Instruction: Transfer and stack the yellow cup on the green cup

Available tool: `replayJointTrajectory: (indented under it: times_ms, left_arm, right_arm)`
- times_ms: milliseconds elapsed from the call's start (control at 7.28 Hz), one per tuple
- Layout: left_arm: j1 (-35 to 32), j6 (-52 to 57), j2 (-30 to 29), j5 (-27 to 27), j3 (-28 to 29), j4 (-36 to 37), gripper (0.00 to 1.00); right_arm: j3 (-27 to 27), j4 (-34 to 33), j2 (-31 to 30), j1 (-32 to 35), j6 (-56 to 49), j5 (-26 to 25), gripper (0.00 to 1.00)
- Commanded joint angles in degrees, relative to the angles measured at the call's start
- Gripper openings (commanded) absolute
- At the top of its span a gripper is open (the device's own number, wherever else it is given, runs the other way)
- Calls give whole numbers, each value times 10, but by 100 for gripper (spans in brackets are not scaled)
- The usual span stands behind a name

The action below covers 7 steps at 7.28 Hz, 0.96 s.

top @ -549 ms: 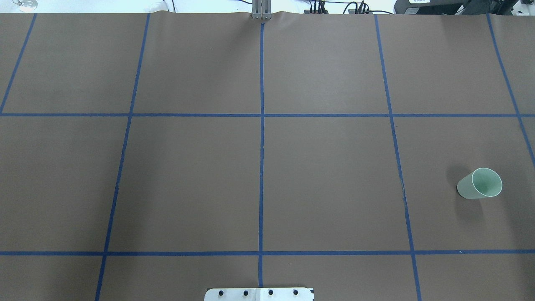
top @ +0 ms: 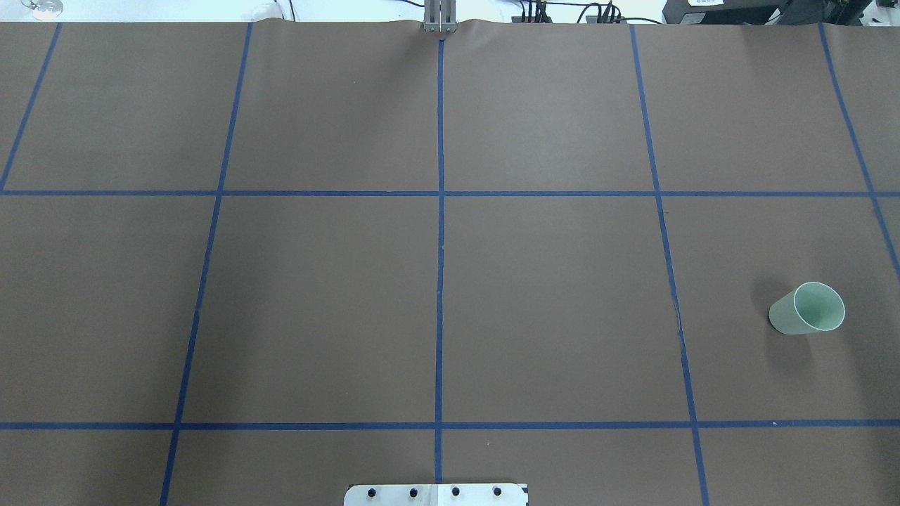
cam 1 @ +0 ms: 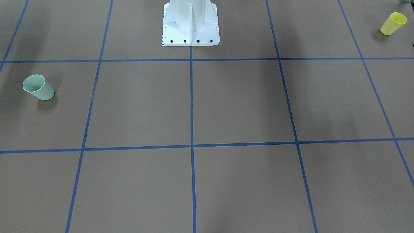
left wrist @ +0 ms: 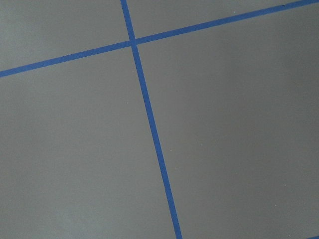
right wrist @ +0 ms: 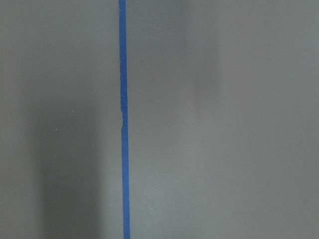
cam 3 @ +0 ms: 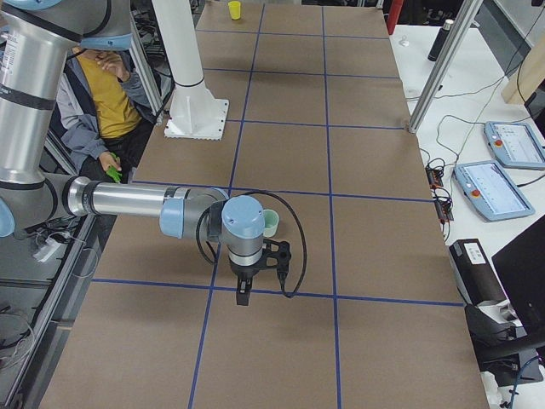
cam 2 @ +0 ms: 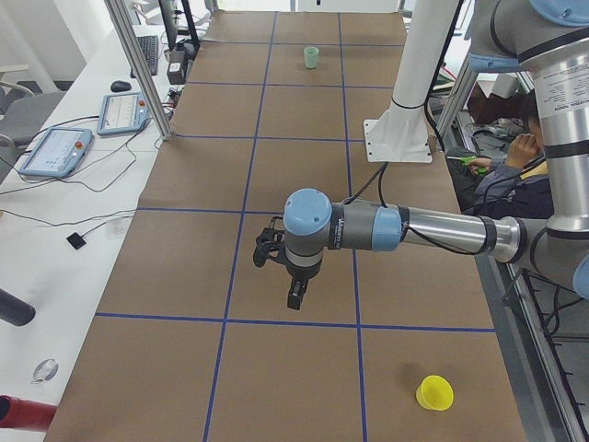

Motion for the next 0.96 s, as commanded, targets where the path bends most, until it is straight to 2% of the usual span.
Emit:
replayJointTrajectory:
  times_ms: [0, 137, 412, 549, 824]
  left_arm:
    - [1, -1, -1, -1, -2, -1, 100]
    - [1, -1, -5, -2, -6, -2, 100]
    - [1, -2, -18, -2, -4, -27, 100]
    - [1, -2, -40, -1, 7, -68, 100]
    - [0, -10, -58, -2, 19, -82, 100]
  right_arm:
    - [5, 3, 2, 0, 0, 6, 100]
    - [13, 10, 6, 0, 0, 7, 100]
    - [12, 68, 11, 0, 4, 7, 100]
    - [18, 75, 12, 0, 4, 9, 100]
    - [10, 81, 18, 0, 3, 6, 100]
